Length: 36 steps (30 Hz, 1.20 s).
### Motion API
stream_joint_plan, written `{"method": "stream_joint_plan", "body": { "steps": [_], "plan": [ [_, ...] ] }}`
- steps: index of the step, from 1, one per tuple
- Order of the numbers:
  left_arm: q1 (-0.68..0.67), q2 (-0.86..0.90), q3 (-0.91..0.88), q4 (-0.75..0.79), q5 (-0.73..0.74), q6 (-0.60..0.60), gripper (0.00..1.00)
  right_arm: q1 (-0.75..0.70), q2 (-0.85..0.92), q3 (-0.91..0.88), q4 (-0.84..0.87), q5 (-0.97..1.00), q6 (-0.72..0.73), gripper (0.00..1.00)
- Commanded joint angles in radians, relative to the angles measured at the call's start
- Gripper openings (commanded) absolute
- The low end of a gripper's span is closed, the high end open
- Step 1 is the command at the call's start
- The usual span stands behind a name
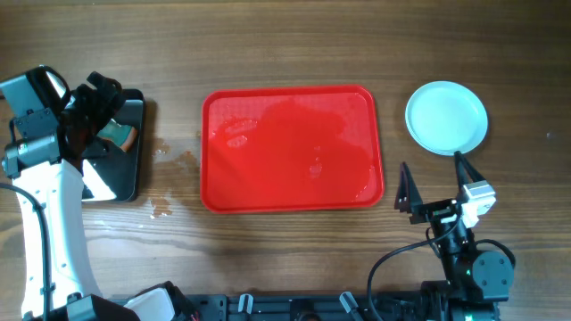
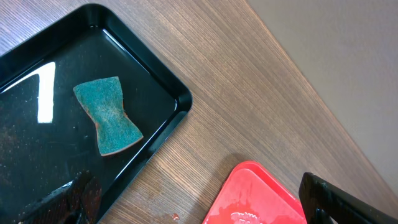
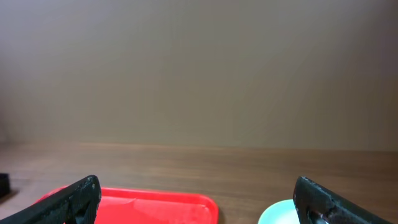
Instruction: Clean dirty plates on tray and stack at the side
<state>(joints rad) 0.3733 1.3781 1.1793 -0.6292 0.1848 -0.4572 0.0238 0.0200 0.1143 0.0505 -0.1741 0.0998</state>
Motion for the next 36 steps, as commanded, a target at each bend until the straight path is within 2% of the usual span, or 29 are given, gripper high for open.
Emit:
{"method": "stream_joint_plan", "body": {
  "steps": [1,6,10,13,18,36],
  "plan": [
    [0.003,0.006,0.001,0.003,0.009,0.005,1.00,-0.006,-0.017,-0.011,0.012,0.066,-0.021,1.00],
    [0.003,0.006,0.001,0.003,0.009,0.005,1.00,-0.007,-0.017,-0.093,0.138,0.074,-0.021,0.99],
    [0.003,0.006,0.001,0.003,0.009,0.005,1.00,-0.007,-0.017,-0.109,0.143,0.071,-0.032,1.00],
    [0.003,0.006,0.001,0.003,0.008,0.005,1.00,-0.008,-0.017,-0.109,0.114,0.071,-0.078,1.00],
    [0.003,0.006,0.001,0.003,0.009,0.005,1.00,-0.040,-0.018,-0.109,-0.053,0.076,-0.081,1.00],
    [0.003,0.006,0.001,0.003,0.009,0.005,1.00,-0.042,-0.016,-0.109,-0.048,0.089,-0.100,1.00]
  ]
}}
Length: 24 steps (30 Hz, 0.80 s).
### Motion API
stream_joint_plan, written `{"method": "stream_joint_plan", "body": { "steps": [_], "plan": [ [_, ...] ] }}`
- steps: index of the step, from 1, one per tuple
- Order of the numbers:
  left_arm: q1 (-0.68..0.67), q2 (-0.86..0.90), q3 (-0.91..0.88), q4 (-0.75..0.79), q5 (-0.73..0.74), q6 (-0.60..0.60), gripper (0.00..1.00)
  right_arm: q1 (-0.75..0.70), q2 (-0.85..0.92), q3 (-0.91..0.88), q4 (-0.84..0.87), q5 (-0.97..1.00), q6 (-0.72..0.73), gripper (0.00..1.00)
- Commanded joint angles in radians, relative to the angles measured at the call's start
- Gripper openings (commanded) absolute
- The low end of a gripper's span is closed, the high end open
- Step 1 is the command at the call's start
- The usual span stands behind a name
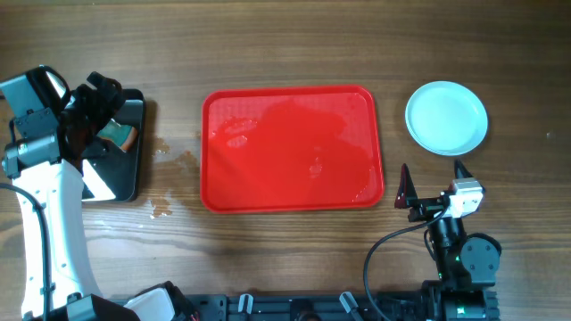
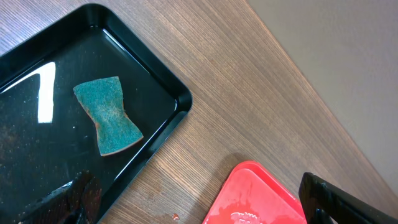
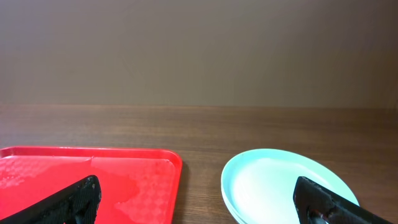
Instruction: Clean dirty plates on tray and stack at the side
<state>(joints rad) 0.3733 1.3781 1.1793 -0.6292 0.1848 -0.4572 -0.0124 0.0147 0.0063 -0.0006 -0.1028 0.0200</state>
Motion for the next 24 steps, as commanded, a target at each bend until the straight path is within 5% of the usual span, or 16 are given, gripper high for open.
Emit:
{"method": "stream_joint_plan", "body": {
  "steps": [1,24],
  "plan": [
    [0.003,0.006,0.001,0.003,0.009,0.005,1.00,-0.006,-0.011,-0.001,0.003,0.018,-0.020,1.00],
    [0.004,0.010,0.001,0.000,-0.011,0.010,1.00,-0.006,-0.011,-0.001,0.003,0.018,-0.020,1.00]
  ]
}}
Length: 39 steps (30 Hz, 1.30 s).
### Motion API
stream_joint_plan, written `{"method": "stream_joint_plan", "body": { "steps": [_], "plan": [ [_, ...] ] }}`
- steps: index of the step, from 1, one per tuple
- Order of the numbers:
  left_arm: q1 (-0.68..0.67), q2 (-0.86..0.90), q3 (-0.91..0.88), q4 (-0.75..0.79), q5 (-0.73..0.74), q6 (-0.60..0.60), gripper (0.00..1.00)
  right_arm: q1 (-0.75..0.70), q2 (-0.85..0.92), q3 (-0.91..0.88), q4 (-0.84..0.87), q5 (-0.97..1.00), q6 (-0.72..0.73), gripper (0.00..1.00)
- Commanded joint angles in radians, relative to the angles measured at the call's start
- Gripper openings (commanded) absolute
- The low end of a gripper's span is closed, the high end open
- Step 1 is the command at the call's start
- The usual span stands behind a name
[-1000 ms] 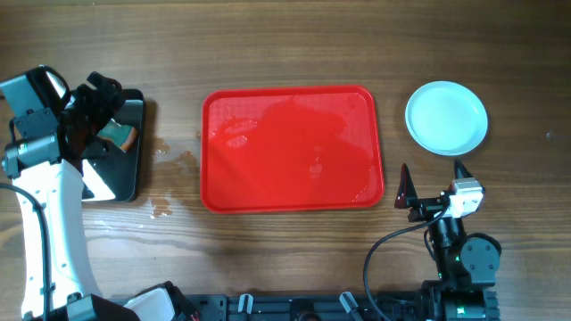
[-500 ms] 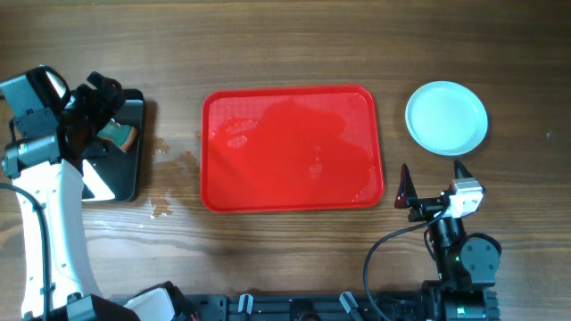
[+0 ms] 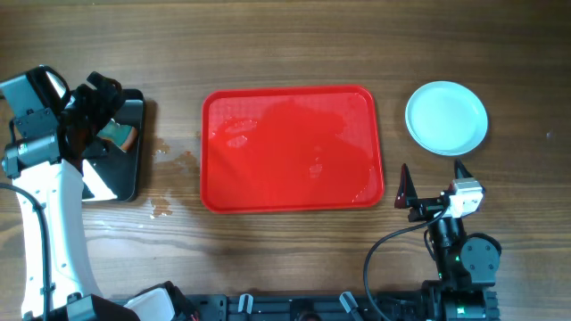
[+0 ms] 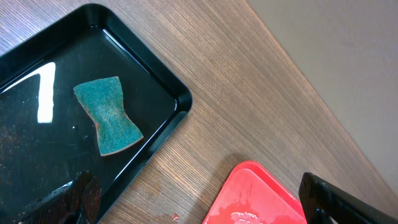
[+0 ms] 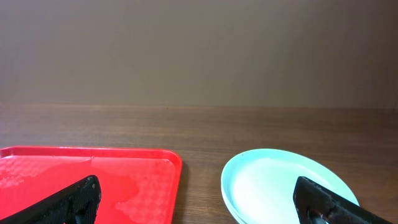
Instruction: Clean dirty plates on tray and stack at the side
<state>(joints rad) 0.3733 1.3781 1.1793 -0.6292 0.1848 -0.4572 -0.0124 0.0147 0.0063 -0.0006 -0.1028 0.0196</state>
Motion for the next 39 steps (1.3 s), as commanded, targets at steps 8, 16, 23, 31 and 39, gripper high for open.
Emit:
{"method": "stream_joint_plan", "body": {
  "steps": [8,16,23,31,39],
  "plan": [
    [-0.002,0.005,-0.005,-0.167,-0.069,0.024,1.00,-0.006,-0.011,-0.001,0.003,0.018,-0.019,1.00],
    [-0.112,-0.060,-0.176,-0.080,-0.043,0.234,1.00,-0.006,-0.011,-0.001,0.003,0.018,-0.019,1.00],
    [-0.220,-0.217,-0.464,0.182,-0.043,0.253,1.00,-0.006,-0.011,-0.001,0.003,0.018,-0.019,1.00],
    [-0.245,-0.478,-0.795,0.384,-0.042,0.252,1.00,-0.006,-0.010,-0.001,0.003,0.018,-0.019,1.00],
    [-0.248,-0.706,-1.046,0.604,0.021,0.253,1.00,-0.006,-0.010,-0.001,0.003,0.018,-0.019,1.00]
  ]
}}
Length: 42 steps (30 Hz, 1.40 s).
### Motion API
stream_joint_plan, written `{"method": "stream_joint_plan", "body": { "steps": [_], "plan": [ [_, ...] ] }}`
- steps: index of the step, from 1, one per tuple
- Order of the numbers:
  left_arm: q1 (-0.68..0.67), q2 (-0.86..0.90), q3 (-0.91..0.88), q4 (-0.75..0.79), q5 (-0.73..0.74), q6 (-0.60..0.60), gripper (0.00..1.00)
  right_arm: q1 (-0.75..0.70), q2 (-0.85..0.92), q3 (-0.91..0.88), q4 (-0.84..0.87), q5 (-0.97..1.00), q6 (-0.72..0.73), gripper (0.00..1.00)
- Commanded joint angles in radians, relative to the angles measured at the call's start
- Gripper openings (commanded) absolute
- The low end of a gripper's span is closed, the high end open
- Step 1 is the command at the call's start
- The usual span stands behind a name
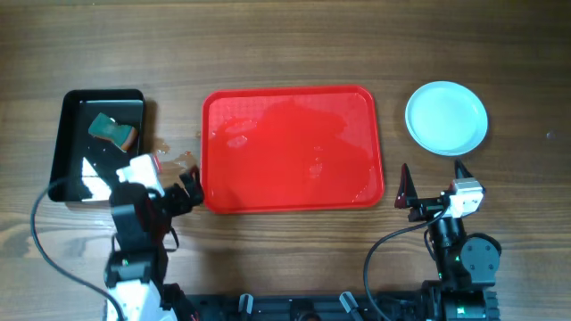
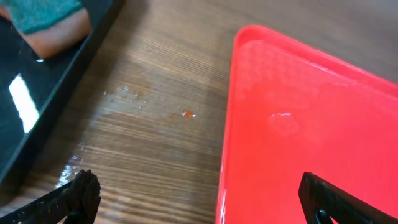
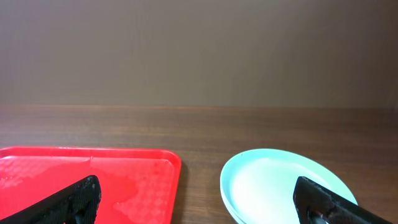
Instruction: Clean dirty plates on tray and stack at the side
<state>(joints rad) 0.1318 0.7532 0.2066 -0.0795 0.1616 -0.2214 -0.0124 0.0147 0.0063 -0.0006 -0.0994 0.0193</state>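
The red tray [image 1: 293, 149] lies mid-table with only a wet film on it, no plates. A pale blue-green plate [image 1: 446, 117] sits on the wood to its right, also in the right wrist view [image 3: 280, 183]. My left gripper [image 1: 169, 189] is low at the front left and open. Its empty fingers straddle the red tray's left edge [image 2: 227, 124] in the left wrist view. My right gripper [image 1: 433, 178] rests open and empty near the front right, facing the plate and the tray's right end [image 3: 93, 177].
A black tray [image 1: 67, 147] at the far left holds a teal sponge [image 1: 111, 130], seen again as the sponge [image 2: 43, 18] at the wrist view's top corner. Water drops [image 2: 124, 96] wet the wood between the black and red trays.
My left arm has left its high spot over the black tray. It is now low at the front left, gripper still open, by the red tray's left edge. The right arm has not moved.
At first my left gripper hung open over the sponge in the black tray, and the right gripper was tilted up, showing only the plate's edge. The right one then sat level facing the plate and stayed. The left stayed put until now, at the tray's left edge.
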Motion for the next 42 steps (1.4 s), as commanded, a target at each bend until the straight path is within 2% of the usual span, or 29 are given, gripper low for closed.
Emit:
{"method": "stream_joint_plan", "body": {
  "steps": [1,12,18,29,32,36,42],
  "plan": [
    [-0.010,-0.102,-0.090,0.070,0.048,0.017,1.00,-0.006,-0.010,-0.001,0.003,0.014,-0.019,1.00],
    [-0.132,-0.378,-0.201,0.101,-0.003,0.063,1.00,-0.006,-0.008,-0.001,0.003,0.014,-0.019,1.00],
    [-0.143,-0.549,-0.201,0.016,-0.011,0.062,1.00,-0.006,-0.007,-0.001,0.003,0.014,-0.019,1.00],
    [-0.143,-0.752,-0.201,0.011,-0.032,0.061,1.00,-0.006,-0.007,-0.001,0.003,0.014,-0.019,1.00],
    [-0.143,-0.750,-0.201,0.008,-0.057,0.067,1.00,-0.006,-0.007,-0.001,0.003,0.014,-0.019,1.00],
    [-0.143,-0.750,-0.201,0.007,-0.072,0.143,1.00,-0.006,-0.007,-0.001,0.003,0.014,-0.019,1.00],
    [-0.143,-0.750,-0.201,0.003,-0.111,0.143,1.00,-0.006,-0.007,-0.001,0.003,0.014,-0.019,1.00]
  ]
}}
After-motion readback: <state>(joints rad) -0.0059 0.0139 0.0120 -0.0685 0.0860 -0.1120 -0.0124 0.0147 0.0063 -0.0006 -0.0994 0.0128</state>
